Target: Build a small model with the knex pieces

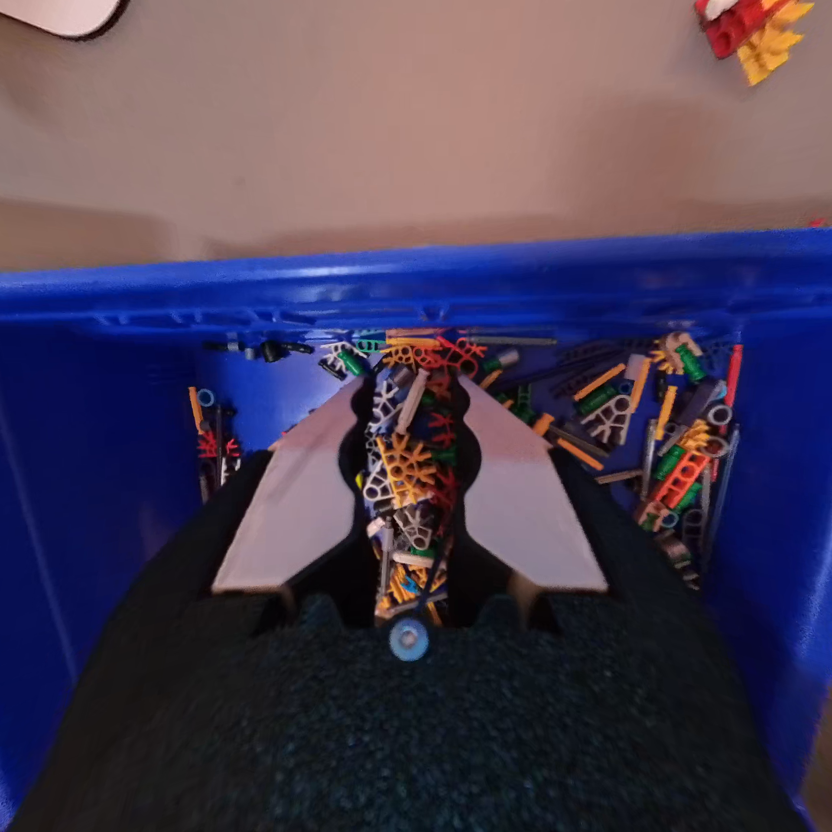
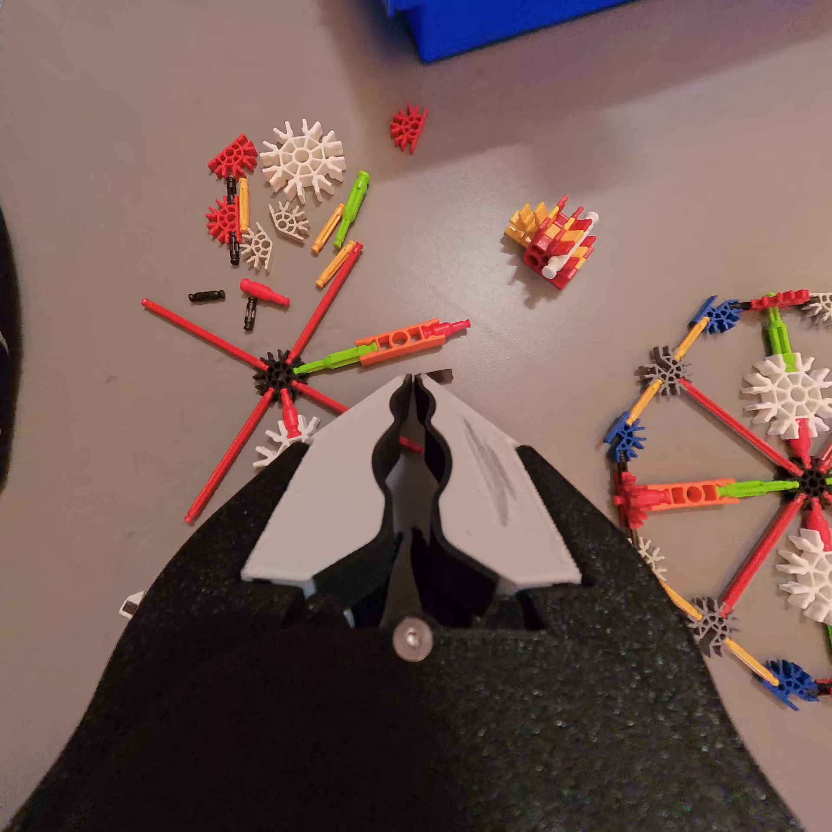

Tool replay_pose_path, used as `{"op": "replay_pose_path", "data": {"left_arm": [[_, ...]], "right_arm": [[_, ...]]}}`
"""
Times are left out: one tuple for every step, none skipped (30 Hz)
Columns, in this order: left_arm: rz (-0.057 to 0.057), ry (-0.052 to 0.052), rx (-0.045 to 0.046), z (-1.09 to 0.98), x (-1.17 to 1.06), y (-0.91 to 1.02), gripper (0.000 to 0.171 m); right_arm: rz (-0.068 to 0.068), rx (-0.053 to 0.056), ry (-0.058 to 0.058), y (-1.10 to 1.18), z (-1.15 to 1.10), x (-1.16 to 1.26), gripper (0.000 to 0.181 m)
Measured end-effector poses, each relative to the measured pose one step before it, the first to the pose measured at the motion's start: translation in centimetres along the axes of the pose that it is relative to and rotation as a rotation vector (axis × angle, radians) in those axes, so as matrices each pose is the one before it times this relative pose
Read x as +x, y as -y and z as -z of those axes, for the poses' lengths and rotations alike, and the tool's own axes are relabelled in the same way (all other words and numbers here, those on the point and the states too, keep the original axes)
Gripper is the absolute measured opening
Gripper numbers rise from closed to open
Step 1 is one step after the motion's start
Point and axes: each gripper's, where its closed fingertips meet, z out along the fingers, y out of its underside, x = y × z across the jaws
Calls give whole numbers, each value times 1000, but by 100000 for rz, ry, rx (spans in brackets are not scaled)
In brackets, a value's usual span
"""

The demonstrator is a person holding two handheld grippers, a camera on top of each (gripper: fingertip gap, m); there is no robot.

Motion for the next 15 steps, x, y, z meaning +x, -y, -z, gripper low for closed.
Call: {"op": "replay_pose_path", "data": {"left_arm": [[363, -443, -207, -366, -160, -48, 32], [1661, -2511, 2049, -142, 126, 314, 30], [553, -595, -204, -204, -133, -57, 28], [30, 59, 229, -41, -158, -34, 23], [973, -297, -208, 26, -94, -112, 22], [967, -594, -1156, 109, -48, -361, 22], [1474, -741, -1431, 91, -64, -417, 22], [2072, -1559, -799, 141, 24, -384, 22], [2276, -2644, -1583, 112, 201, -552, 22], [2361, -3067, -2480, 209, 279, -684, 22], [1084, -3950, -4200, 273, 516, -948, 12], [-1433, -1362, -4685, 274, 295, -1026, 12], [-2317, 671, -3954, 240, 46, -826, 10], [-1310, 3170, -1, 294, -414, -11, 11], [417, 3862, 4002, 426, -707, 804, 12]], "right_arm": [[21, 8, -1, 1, -1, 2, 1], [38, 1, -16, -5, -8, -5, 1], [24, 11, -11, 3, -2, -7, 1], [-31, 40, 20, 4, -2, 5, 1], [-65, 60, 61, 7, -3, -3, 1], [-107, 74, 89, 0, 3, -2, 1], [-96, 57, 76, -9, -4, 1, 1], [-32, 4, 32, -1, 0, 3, 1], [23, -20, -12, 6, -6, -5, 1], [17, -21, -14, -2, 1, -7, 1], [-10, -23, 6, -3, 2, -1, 1], [-15, -9, 10, 5, 8, -2, 1], [-6, 4, 13, 1, 0, -2, 1], [-26, 39, 39, 4, -2, 3, 1], [-76, 66, 76, 7, -3, 4, 1]]}}
